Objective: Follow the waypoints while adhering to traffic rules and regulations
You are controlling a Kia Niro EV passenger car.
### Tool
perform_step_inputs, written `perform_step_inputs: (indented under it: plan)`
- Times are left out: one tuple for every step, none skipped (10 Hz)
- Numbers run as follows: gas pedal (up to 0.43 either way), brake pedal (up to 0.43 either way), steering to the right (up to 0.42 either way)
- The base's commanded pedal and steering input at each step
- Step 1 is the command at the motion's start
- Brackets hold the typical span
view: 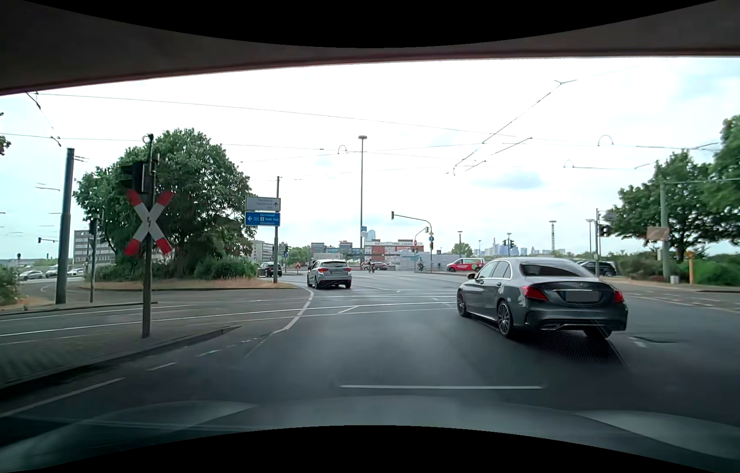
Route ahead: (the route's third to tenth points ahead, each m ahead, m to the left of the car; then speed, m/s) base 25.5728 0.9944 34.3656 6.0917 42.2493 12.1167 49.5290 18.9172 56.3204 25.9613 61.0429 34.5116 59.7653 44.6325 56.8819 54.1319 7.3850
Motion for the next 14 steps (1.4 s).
perform_step_inputs:
  plan:
    - [0.039, 0.000, -0.041]
    - [0.039, 0.000, -0.045]
    - [0.039, 0.000, -0.046]
    - [0.028, 0.000, -0.047]
    - [0.008, 0.000, -0.049]
    - [0.000, 0.000, -0.051]
    - [0.000, 0.000, -0.052]
    - [0.000, 0.000, -0.053]
    - [0.000, 0.000, -0.056]
    - [0.000, 0.000, -0.059]
    - [0.000, 0.000, -0.065]
    - [0.000, 0.000, -0.072]
    - [0.000, 0.000, -0.074]
    - [0.000, 0.000, -0.075]
